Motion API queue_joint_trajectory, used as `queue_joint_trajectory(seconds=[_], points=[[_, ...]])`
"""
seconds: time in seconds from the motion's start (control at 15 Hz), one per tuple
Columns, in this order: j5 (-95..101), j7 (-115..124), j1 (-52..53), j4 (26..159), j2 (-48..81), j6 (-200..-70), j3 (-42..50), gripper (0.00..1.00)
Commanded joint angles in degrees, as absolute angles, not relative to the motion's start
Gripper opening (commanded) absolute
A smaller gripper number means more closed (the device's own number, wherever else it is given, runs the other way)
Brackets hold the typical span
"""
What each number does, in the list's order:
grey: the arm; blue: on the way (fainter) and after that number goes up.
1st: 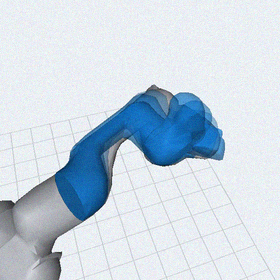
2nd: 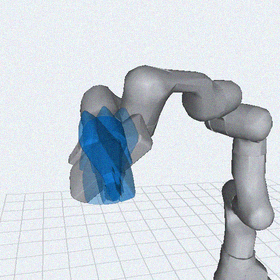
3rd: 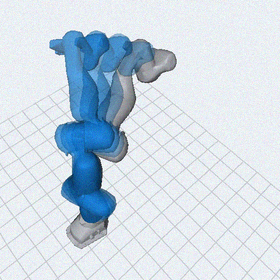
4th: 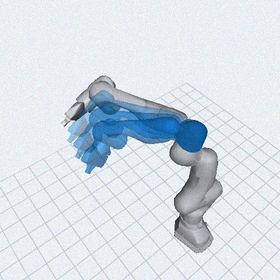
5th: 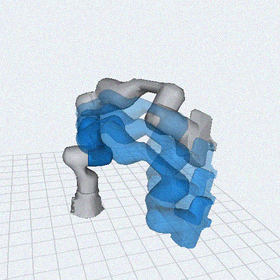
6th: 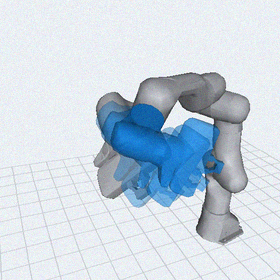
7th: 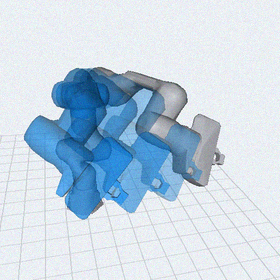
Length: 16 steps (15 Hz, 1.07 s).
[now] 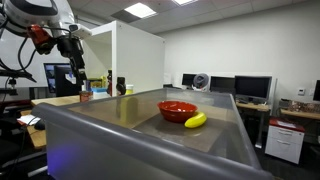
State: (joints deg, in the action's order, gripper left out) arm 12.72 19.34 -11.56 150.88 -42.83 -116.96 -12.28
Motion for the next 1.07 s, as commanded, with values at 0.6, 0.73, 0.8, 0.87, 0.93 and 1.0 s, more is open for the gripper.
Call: queue_joint_trajectory(seconds=[0.6,0.73,0.8,0.87,0.93,1.0], points=[[1.01,4.85,0.09,147.23,-33.56,-117.97,0.96,1.00],[0.29,5.70,-0.11,146.69,-30.92,-118.92,1.00,1.00],[0.09,5.91,-0.13,146.36,-29.88,-119.20,0.93,1.00],[-0.58,5.79,0.04,146.03,-28.94,-119.35,1.07,1.00],[-1.36,5.68,0.23,145.62,-28.06,-119.45,1.20,1.00],[-2.72,5.69,0.36,144.75,-26.27,-119.77,1.27,1.00]])
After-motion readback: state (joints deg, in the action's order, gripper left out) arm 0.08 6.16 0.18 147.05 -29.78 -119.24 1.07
